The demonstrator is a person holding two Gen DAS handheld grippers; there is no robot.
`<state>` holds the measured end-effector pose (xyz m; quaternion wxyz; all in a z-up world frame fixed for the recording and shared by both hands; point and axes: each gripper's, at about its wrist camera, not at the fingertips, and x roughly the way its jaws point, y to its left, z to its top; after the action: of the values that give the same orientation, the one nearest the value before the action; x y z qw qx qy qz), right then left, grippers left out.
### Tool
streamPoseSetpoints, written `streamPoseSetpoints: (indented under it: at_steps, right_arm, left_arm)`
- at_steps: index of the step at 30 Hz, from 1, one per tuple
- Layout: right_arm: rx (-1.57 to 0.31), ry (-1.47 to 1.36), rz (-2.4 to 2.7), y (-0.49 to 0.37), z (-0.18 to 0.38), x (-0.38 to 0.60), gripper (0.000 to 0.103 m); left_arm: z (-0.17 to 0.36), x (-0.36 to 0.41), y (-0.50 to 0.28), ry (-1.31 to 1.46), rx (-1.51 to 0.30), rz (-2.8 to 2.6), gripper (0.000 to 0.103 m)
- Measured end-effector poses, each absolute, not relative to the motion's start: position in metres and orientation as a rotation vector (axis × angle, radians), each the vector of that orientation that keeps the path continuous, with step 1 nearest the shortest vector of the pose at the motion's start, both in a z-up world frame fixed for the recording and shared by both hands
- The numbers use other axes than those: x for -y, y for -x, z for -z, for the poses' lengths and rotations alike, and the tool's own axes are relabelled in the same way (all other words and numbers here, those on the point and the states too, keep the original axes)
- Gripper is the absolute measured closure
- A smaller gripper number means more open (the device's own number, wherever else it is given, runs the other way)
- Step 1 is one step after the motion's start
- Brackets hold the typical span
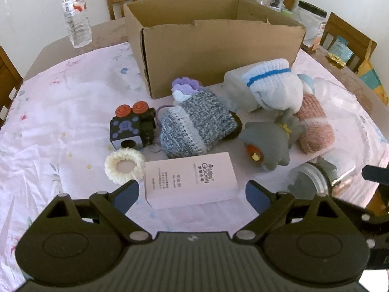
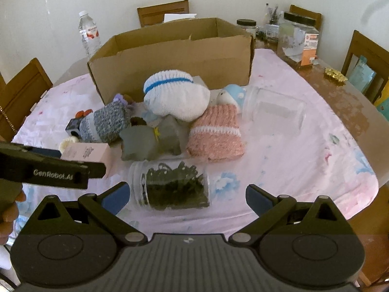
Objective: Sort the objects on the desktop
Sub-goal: 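Grasp the pink product box with the left gripper while the right grasps the clear jar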
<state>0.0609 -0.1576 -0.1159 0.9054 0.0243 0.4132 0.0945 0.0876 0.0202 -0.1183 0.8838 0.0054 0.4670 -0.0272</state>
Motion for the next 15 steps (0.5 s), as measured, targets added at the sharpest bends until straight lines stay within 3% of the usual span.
streamPoseSetpoints:
  at_steps: [7, 15]
  right_arm:
    - [-0.848, -0.016, -0.215, -0.063, 0.123, 0.149, 0.0]
    - [-0.852, -0.008, -0.207, -0.069, 0.129, 0.145, 0.0]
  left_arm:
    - [0.125, -0.026, -0.09, 0.053, -0.978, 0.031, 0.01]
    - [0.125, -0.027, -0.091, 0.054, -0.963, 0.028, 0.021]
